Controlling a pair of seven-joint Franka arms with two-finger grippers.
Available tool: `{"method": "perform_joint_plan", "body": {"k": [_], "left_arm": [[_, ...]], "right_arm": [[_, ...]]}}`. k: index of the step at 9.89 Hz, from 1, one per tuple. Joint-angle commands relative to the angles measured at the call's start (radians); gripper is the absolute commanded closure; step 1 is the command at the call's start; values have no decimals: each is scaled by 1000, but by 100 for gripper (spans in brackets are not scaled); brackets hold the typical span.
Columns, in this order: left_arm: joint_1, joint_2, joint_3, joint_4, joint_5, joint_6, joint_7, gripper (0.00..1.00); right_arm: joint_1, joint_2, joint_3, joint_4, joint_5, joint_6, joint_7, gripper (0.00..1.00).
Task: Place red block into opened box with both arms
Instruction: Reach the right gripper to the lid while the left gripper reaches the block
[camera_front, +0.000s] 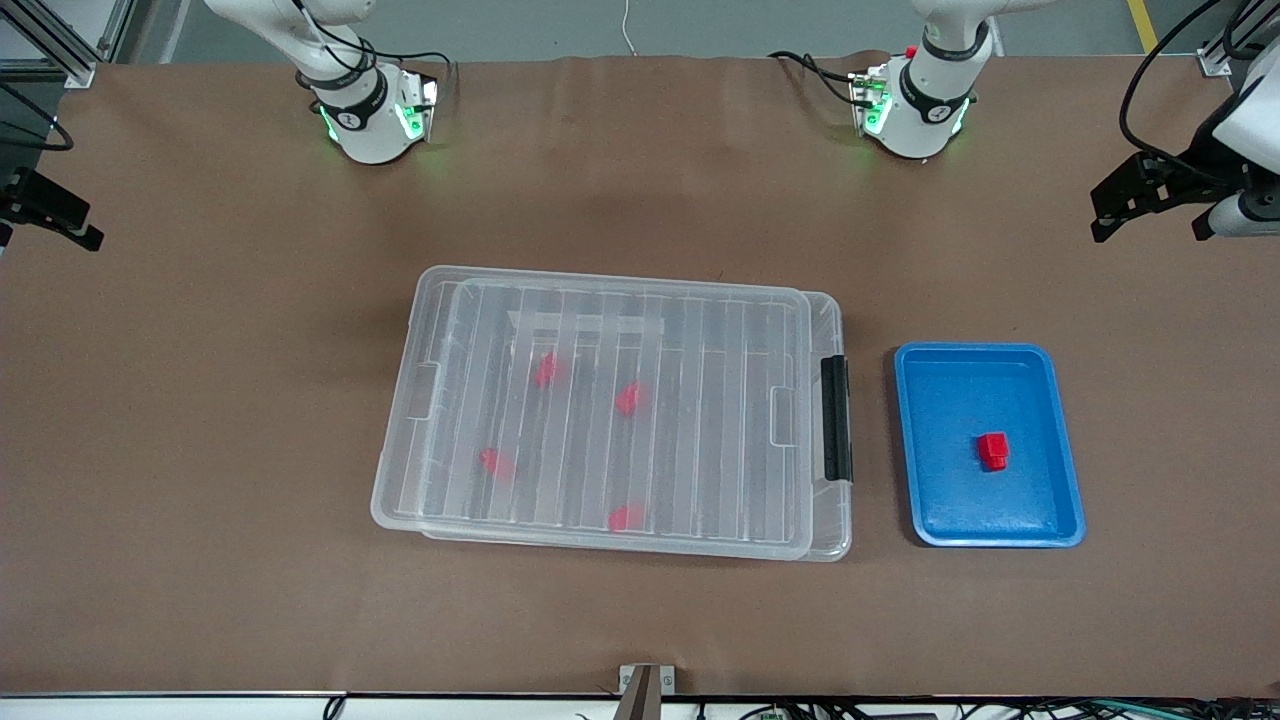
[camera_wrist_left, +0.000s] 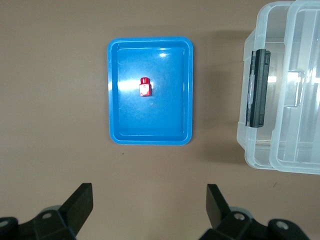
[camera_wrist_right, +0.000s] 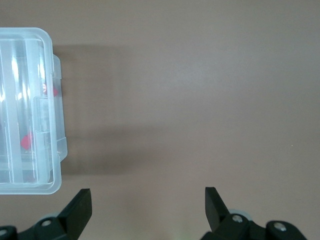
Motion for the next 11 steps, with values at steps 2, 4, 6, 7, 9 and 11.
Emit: {"method": "perform_joint_plan", "body": {"k": [2,4,6,7,9,11], "left_arm": [[9,41,1,27,-5,-34,6,0],[12,104,3,38,-4,-25,4,0],[26,177,4,-38,8,125,0,0],[35,220,4,-87,8,223,-2,0],[34,334,4,-152,10,422,-6,0],[41,482,4,-172,10,588,-10,0]], "right_arm": [[-10,5,6,16,12,-16,-10,0],[2,6,7,8,12,-14,-10,0],[84,51,12,8,12,12,-7,0],[130,131,16,6,12,85,0,0],[197,273,19,6,12,226,4,0],[250,388,24,5,78,308,17,0]]}}
